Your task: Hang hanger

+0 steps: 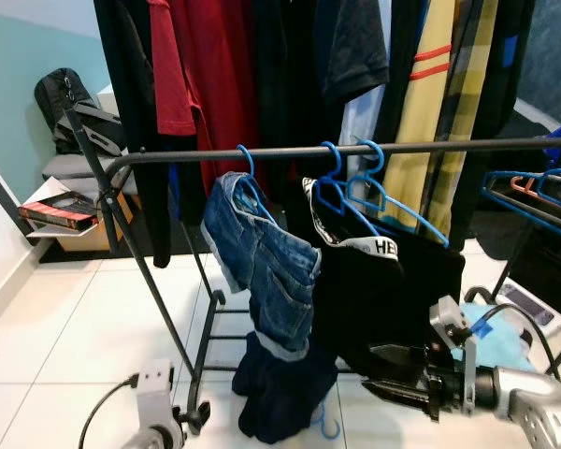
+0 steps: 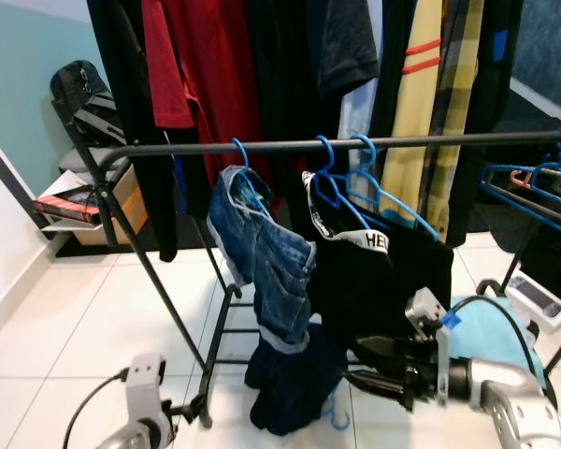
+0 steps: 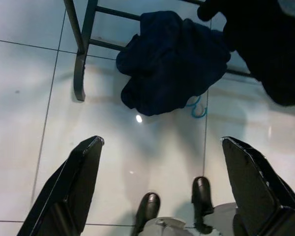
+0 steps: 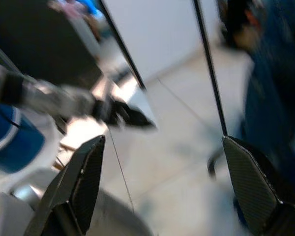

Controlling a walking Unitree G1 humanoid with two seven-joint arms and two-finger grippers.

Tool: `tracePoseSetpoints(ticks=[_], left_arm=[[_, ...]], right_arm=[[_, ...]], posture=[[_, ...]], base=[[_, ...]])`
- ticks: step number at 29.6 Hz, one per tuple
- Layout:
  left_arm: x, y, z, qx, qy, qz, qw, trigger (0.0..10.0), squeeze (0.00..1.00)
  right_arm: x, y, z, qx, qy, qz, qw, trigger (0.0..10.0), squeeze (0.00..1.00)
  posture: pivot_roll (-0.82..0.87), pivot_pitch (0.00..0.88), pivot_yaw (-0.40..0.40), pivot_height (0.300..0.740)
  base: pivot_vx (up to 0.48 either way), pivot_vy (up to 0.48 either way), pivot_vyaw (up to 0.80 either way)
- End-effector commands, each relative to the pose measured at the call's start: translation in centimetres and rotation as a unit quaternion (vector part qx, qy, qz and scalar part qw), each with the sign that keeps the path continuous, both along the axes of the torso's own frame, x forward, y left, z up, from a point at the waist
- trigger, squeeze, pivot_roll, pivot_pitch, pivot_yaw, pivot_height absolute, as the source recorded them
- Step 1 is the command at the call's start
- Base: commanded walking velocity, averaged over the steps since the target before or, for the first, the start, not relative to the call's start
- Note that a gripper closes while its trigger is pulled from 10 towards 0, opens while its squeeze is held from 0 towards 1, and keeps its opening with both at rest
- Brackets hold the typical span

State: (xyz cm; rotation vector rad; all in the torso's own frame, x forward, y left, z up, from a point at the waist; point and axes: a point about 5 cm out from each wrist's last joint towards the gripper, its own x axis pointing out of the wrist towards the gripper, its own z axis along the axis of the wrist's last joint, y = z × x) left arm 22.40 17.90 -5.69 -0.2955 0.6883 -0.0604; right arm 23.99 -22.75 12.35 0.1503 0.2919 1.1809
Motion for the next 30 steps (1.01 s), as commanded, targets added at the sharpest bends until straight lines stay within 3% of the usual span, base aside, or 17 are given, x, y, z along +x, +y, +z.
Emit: tracePoseSetpoints(ticks=[1, 4, 6, 7, 9, 11, 12, 13, 15, 18, 20, 23, 27, 29, 30], left_arm=[[-0.5, 0.1, -0.2, -0.015, 0.000, 0.006, 1.000, 10.0, 0.00], [-0.5, 0.1, -0.2, -0.023, -0.004, 0.009, 1.000, 10.0, 0.00], [-0.2, -0.4, 0.2, -0.047, -0.032, -0.005, 0.998, 10.0, 0.00], [-0.2, -0.4, 0.2, -0.047, -0.032, -0.005, 0.998, 10.0, 0.00], [6.5, 0.7, 6.2, -0.054, -0.172, -0.047, 0.983, 10.0, 0.00], [9.8, 1.2, 10.5, -0.051, -0.259, -0.077, 0.961, 10.0, 0.00], [9.8, 1.2, 10.5, -0.051, -0.259, -0.077, 0.961, 10.0, 0.00], [10.3, 1.3, 11.6, -0.050, -0.283, -0.084, 0.954, 10.0, 0.00], [10.3, 1.3, 11.6, -0.050, -0.283, -0.084, 0.954, 10.0, 0.00], [11.9, 1.4, 14.7, -0.036, -0.346, -0.081, 0.934, 10.0, 0.00], [11.9, 1.4, 14.7, -0.036, -0.346, -0.081, 0.934, 10.0, 0.00], [13.7, 0.9, 18.6, 0.016, -0.406, -0.033, 0.913, 10.0, 0.00], [14.0, 0.9, 19.2, 0.034, -0.413, -0.019, 0.910, 10.0, 0.00], [14.5, 0.7, 20.6, 0.049, -0.427, 0.006, 0.903, 10.0, 0.00], [14.5, 0.7, 20.6, 0.049, -0.427, 0.006, 0.903, 10.0, 0.00]], right_arm=[[0.2, 0.7, 1.7, 0.045, -0.023, 0.011, 0.999, 10.0, 0.00], [0.2, 0.8, 2.3, 0.059, -0.032, 0.011, 0.998, 10.0, 0.00], [1.7, 0.9, 4.9, 0.099, -0.083, -0.028, 0.991, 10.0, 0.00], [1.7, 0.9, 4.9, 0.099, -0.083, -0.028, 0.991, 10.0, 0.00], [3.4, 1.0, 7.0, 0.087, -0.135, -0.085, 0.983, 10.0, 0.00], [4.5, 1.4, 7.8, 0.065, -0.159, -0.114, 0.979, 10.0, 0.00], [4.5, 1.4, 7.8, 0.065, -0.159, -0.114, 0.979, 10.0, 0.00], [4.7, 1.8, 8.1, 0.057, -0.163, -0.120, 0.978, 10.0, 0.00], [4.7, 1.8, 8.1, 0.057, -0.163, -0.120, 0.978, 10.0, 0.00], [5.7, 3.5, 8.7, 0.034, -0.179, -0.129, 0.975, 10.0, 0.00], [5.7, 3.5, 8.7, 0.034, -0.179, -0.129, 0.975, 10.0, 0.00], [8.7, 6.0, 8.2, -0.053, -0.194, -0.155, 0.967, 10.0, 0.00], [9.4, 6.4, 8.0, -0.072, -0.195, -0.160, 0.965, 10.0, 0.00], [11.0, 7.2, 8.1, -0.092, -0.197, -0.171, 0.961, 10.0, 0.00], [11.0, 7.2, 8.1, -0.092, -0.197, -0.171, 0.961, 10.0, 0.00]], posture=[[-0.13, 0.000, 0.067, 0.740], [-0.13, 0.000, 0.067, 0.740], [-0.14, 0.000, 0.060, 0.740], [-0.14, 0.000, 0.060, 0.740], [-0.13, 0.000, 0.059, 0.740], [-0.13, 0.000, 0.059, 0.740], [-0.13, 0.000, 0.059, 0.740], [-0.13, 0.000, 0.059, 0.740], [-0.13, 0.000, 0.059, 0.740], [-0.12, 0.000, 0.053, 0.740], [-0.12, 0.000, 0.053, 0.740], [-0.12, 0.000, 0.050, 0.740], [-0.12, 0.000, 0.050, 0.740], [-0.10, 0.000, 0.040, 0.740], [-0.10, 0.000, 0.040, 0.740]], base=[[0.000, 0.000, 0.00], [0.000, 0.000, 0.00], [0.000, 0.000, 0.00], [0.000, 0.000, 0.00], [0.000, 0.000, 0.00], [0.000, 0.000, 0.00], [0.000, 0.000, 0.00], [0.000, 0.000, 0.00], [0.000, 0.000, 0.00], [0.000, 0.000, 0.00], [0.000, 0.000, 0.00], [0.000, 0.000, 0.00], [0.000, 0.000, 0.00], [0.000, 0.000, 0.00], [0.000, 0.000, 0.00]])
